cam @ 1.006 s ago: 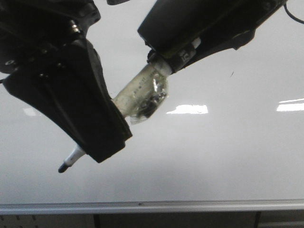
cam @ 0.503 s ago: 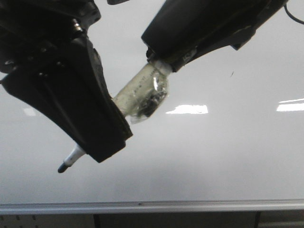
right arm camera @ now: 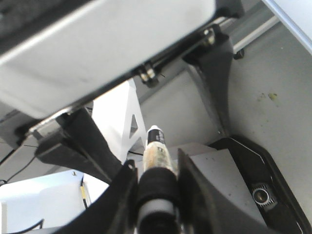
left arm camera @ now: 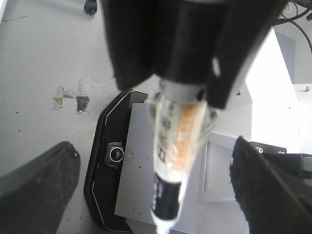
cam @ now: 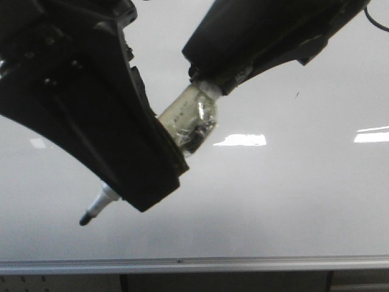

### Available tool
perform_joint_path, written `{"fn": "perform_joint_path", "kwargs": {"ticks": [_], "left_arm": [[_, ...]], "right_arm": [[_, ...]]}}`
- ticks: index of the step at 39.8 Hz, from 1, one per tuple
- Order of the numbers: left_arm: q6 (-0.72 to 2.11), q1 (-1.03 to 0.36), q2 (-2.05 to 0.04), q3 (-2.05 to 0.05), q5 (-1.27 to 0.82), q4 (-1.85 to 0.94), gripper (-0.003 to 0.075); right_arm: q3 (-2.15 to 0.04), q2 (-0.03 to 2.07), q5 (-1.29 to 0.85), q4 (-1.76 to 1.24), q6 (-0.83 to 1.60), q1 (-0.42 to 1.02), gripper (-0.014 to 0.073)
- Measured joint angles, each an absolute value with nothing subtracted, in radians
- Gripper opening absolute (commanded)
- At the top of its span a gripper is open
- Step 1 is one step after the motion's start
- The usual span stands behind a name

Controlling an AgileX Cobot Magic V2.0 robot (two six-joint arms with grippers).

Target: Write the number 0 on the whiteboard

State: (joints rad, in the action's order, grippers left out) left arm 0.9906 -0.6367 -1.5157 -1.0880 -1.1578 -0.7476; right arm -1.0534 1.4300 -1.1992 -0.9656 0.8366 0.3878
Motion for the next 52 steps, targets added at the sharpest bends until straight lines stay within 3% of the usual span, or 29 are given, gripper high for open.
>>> {"fn": "perform_joint_path", "kwargs": {"ticks": [16, 20, 27, 32, 34, 52], "left_arm": [[0.991, -0.637, -1.516, -1.088, -1.160, -0.750, 0.0582], [0.991, -0.637, -1.516, -1.088, -1.162, -0.750, 0.0477], [0.991, -0.637, -1.516, -1.088, -1.168, -0.750, 0.0200], [0.991, -0.637, -1.516, -1.088, -1.170, -0.750, 0.0020], [0.991, -0.637, -1.516, -1.088, -1.170, -0.750, -0.0019], [0.991, -0.637, -1.516, -1.088, -1.170, -0.750, -0.0020]], "right_arm": [[-1.101, 1.430, -1.213, -0.498, 0.529, 0.386, -0.0069], [-1.165, 1.430, -1.217, -0.350, 0.412, 0.371, -0.0069], [-1.286, 1.430, -1.202, -0.132, 0.208, 0.350, -0.0069], [-1.360, 1.430, -1.170, -0.090, 0.161, 0.349, -0.0069], [-1.395, 1.430, -1.160, -0.086, 0.155, 0.349, -0.0069], [-1.683, 1.510, -1.134, -0.027, 0.111, 0.349, -0.0067]]}}
